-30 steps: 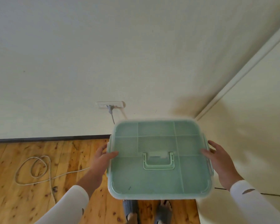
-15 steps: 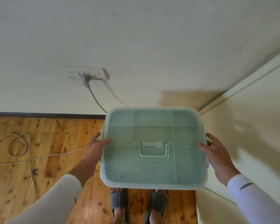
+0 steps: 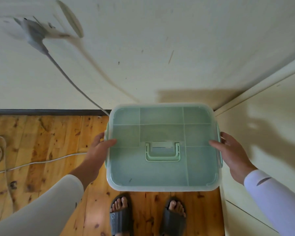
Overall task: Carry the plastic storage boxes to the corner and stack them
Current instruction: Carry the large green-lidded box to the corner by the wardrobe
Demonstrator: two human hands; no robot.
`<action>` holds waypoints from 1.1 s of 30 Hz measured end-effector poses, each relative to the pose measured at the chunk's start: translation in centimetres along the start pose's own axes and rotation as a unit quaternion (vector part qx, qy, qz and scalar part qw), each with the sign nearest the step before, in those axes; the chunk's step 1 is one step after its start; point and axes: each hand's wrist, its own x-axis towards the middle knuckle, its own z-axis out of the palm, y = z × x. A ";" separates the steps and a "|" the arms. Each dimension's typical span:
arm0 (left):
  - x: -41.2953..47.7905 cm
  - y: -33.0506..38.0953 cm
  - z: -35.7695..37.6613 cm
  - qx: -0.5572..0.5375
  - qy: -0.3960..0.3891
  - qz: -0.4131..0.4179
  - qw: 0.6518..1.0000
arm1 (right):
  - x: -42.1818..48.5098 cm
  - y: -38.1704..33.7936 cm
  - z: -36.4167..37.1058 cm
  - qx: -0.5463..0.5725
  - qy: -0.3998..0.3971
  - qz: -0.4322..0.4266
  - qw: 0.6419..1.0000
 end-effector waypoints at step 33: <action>11.4 -5.3 5.1 0.052 -0.052 -0.048 0.996 | 10.9 5.1 2.8 -0.047 -0.021 0.043 0.998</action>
